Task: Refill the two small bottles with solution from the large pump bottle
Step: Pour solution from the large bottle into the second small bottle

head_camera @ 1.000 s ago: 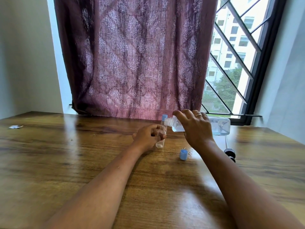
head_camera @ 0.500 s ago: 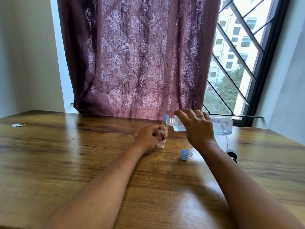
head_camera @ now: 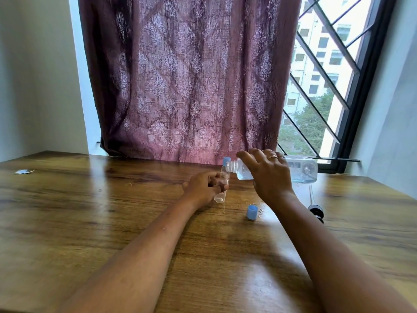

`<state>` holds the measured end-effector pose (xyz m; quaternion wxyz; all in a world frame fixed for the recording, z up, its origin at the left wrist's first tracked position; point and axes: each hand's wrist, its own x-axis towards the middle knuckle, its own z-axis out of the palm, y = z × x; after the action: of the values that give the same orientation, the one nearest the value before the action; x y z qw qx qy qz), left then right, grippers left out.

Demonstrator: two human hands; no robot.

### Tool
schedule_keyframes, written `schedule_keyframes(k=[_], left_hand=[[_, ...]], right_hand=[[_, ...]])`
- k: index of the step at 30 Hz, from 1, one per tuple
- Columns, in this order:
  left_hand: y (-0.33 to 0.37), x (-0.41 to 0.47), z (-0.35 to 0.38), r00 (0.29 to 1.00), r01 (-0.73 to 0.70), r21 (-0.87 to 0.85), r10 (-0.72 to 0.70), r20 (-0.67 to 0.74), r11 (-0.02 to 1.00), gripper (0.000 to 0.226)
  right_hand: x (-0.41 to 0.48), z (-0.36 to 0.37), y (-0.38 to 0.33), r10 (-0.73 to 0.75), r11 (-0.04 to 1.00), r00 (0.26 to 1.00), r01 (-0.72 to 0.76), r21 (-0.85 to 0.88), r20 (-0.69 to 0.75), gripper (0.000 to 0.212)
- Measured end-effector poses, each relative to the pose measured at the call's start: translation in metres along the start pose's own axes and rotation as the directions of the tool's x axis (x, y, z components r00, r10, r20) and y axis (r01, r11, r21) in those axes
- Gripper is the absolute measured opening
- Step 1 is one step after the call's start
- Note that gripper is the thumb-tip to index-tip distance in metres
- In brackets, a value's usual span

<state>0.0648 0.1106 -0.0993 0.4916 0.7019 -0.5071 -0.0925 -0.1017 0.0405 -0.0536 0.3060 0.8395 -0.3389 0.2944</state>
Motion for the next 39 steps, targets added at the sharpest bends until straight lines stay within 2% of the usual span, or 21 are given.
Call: schedule_keyframes(k=[20,24,35,39], left_hand=[[-0.0015,0.0026,0.0012,0.999,0.002,-0.025,-0.001,0.035,1.000,0.043],[-0.0014,0.0013,0.0004,1.000,0.002,0.031,-0.002,-0.007,1.000,0.039],[0.0010,0.0003,-0.0009,1.000,0.020,0.044,-0.020,0.007,0.999,0.047],[0.0017,-0.0002,-0.0007,0.999,0.024,0.005,-0.024,0.032,1.000,0.046]], right_hand=[[0.0002,-0.0005,0.0008,0.004,1.000,1.000,-0.004,0.006,-0.015,0.072],[0.0005,-0.0007,-0.0005,-0.002,1.000,1.000,0.002,0.004,-0.012,0.072],[0.0008,-0.0015,-0.0026,-0.016,1.000,1.000,0.016,-0.007,0.004,0.074],[0.0007,-0.0014,-0.0020,-0.009,1.000,1.000,0.009,-0.001,0.002,0.073]])
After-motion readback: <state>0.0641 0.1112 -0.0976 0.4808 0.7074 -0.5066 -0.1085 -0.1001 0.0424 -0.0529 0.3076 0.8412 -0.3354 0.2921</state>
